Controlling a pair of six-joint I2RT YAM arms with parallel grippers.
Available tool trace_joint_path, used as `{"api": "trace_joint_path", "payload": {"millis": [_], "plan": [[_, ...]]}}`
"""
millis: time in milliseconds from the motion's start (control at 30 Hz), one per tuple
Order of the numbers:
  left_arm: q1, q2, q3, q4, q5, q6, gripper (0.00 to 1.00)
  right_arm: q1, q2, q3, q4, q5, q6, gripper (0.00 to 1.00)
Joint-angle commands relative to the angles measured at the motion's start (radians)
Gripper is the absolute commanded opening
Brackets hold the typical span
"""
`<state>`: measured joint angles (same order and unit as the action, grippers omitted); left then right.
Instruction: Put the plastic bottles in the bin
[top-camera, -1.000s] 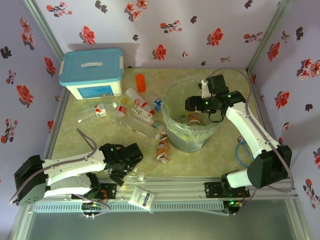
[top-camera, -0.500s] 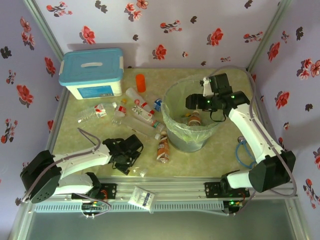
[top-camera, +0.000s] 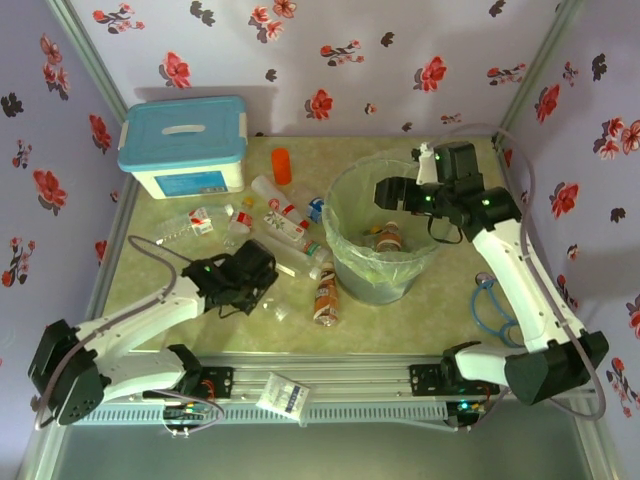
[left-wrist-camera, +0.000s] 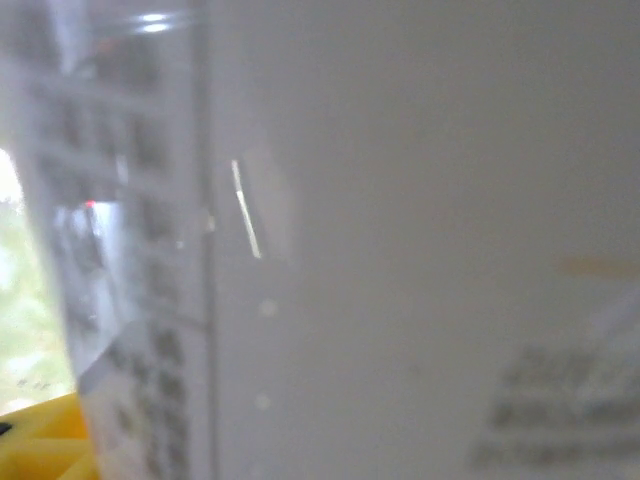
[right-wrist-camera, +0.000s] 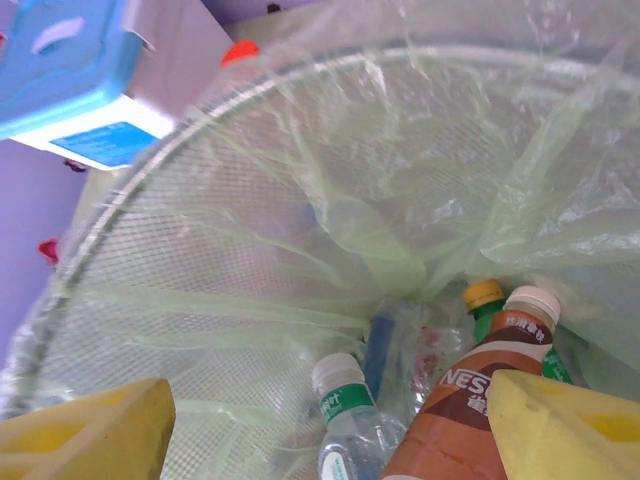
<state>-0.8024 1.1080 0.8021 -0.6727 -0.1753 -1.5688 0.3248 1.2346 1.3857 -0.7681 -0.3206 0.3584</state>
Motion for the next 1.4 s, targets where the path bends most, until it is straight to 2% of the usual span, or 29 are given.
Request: {"api": "trace_joint_path", "payload": {"millis": [0,133,200,233,300,400,500,567,633,767,1067,1267,1367], "plan": [[0.055,-0.042,0.11,0.051,-0.076,0.339,0.44,-0.008,-0.033,0.051,0.028,-0.064,0.038,0.83],[0.113,-0.053,0.224,0.135,-0.034,0.647,0.38,-0.002,-0.022,0.053,0.189,-0.242,0.153,0.83],[0.144,-0.045,0.262,0.194,0.035,0.783,0.34,0.027,-0.001,0.058,0.281,-0.304,0.214,0.83],[0.16,-0.038,0.273,0.223,0.073,0.833,0.33,0.047,0.013,0.073,0.296,-0.306,0.22,0.83],[0.197,-0.01,0.292,0.3,0.238,0.95,0.33,0.101,0.054,0.134,0.297,-0.289,0.206,0.83],[0.237,0.043,0.346,0.337,0.435,1.058,0.33,0.164,0.118,0.211,0.303,-0.288,0.203,0.83],[0.243,0.078,0.404,0.334,0.531,1.141,0.33,0.209,0.178,0.27,0.309,-0.294,0.201,0.83],[0.242,0.088,0.419,0.351,0.583,1.183,0.22,0.228,0.214,0.299,0.313,-0.302,0.204,0.83],[0.242,0.096,0.431,0.356,0.607,1.204,0.17,0.249,0.245,0.322,0.317,-0.311,0.207,0.84],[0.243,0.115,0.449,0.385,0.721,1.207,0.17,0.264,0.293,0.329,0.356,-0.347,0.236,0.85],[0.27,0.204,0.527,0.397,0.864,1.142,0.16,0.266,0.328,0.274,0.517,-0.523,0.274,0.84],[0.272,0.232,0.542,0.44,0.907,1.126,0.15,0.265,0.333,0.262,0.512,-0.533,0.24,0.83],[0.272,0.248,0.541,0.484,0.977,1.086,0.15,0.264,0.345,0.261,0.518,-0.539,0.234,0.83]]}}
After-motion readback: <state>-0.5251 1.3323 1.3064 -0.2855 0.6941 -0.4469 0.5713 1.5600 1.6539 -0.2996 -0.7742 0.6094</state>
